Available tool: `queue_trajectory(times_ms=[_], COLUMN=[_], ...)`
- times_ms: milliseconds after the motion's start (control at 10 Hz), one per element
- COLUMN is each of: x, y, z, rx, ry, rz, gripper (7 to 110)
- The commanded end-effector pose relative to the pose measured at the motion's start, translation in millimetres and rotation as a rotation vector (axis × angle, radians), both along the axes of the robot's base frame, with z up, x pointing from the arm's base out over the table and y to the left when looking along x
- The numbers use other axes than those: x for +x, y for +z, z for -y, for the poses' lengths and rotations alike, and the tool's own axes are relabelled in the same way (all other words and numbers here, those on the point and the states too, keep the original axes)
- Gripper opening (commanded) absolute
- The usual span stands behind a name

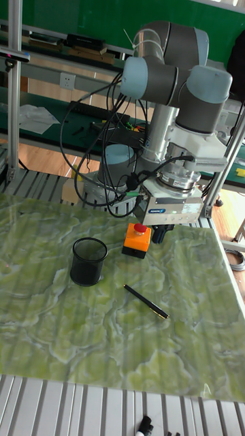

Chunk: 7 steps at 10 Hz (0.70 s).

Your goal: Put the pen into the pen holder

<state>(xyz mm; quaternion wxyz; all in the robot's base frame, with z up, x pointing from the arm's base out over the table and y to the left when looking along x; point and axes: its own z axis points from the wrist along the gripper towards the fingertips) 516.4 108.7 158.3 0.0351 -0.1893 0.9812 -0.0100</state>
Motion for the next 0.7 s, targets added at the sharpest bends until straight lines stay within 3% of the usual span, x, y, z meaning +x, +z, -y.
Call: queue_trajectory(times_ms=[0,200,300,400,600], x=[58.3,79.0,79.7,74.2,53.2], y=[7.9,5.5,-10.0,-21.8,-42.3], z=[-34,-41,-43,-44,-36], rx=[0.026,-0.003,0.005,0.010,-0.034], ry=[0.025,0.057,0.082,0.135,0.175], rz=[0.004,0.004,0.007,0.001,-0.013], gripper=[7,7,7,7,7])
